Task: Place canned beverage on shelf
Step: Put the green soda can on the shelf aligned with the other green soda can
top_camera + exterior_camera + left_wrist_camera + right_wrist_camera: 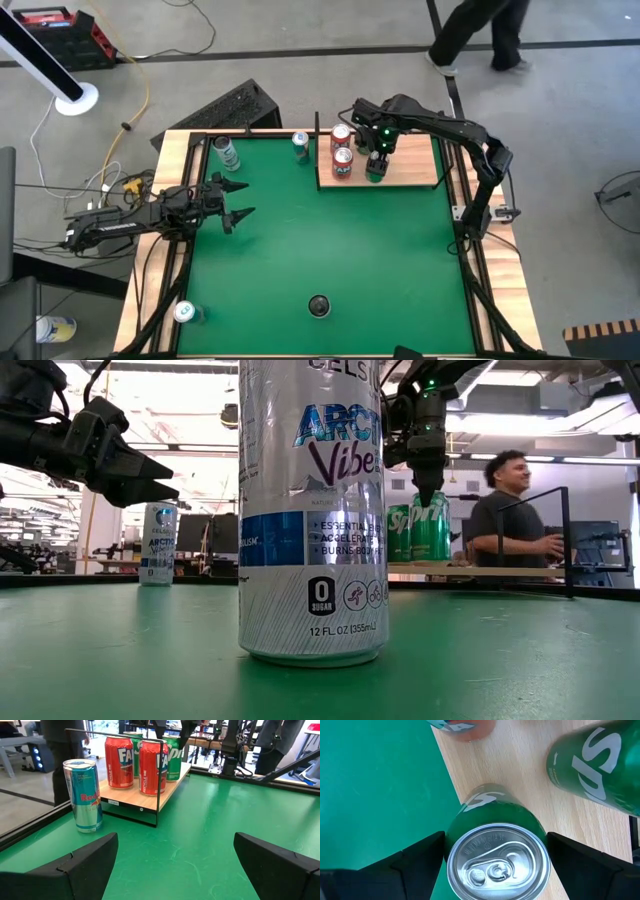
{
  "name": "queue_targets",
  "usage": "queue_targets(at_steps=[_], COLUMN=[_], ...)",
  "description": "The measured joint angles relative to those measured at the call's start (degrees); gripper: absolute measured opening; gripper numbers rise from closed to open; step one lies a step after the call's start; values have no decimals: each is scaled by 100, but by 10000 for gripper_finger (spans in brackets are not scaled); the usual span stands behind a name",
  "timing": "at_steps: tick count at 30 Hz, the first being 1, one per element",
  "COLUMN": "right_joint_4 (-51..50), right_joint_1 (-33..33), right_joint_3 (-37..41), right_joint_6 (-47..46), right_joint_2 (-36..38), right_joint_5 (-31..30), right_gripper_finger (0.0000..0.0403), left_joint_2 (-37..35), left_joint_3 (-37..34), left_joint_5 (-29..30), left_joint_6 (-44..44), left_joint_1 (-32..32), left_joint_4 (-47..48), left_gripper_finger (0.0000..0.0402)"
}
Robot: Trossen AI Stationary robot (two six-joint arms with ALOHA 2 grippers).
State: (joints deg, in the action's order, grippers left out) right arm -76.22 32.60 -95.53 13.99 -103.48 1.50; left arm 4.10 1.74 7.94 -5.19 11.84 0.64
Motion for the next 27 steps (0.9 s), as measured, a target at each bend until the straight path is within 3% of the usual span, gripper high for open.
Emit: queue_targets(at_steps=[27], right_joint_4=[-324], right_joint_1=[22], right_joint_3=[0], right_joint_6=[172], right_joint_2=[-2], right_joint_5=[-29], right_gripper_finger=[372], left_joint_2=[0], left_joint_3=[0], left_joint_5=[0], left_joint_6=[0], left_joint_1=[0], left_joint_4=[0], left_gripper_finger=[382])
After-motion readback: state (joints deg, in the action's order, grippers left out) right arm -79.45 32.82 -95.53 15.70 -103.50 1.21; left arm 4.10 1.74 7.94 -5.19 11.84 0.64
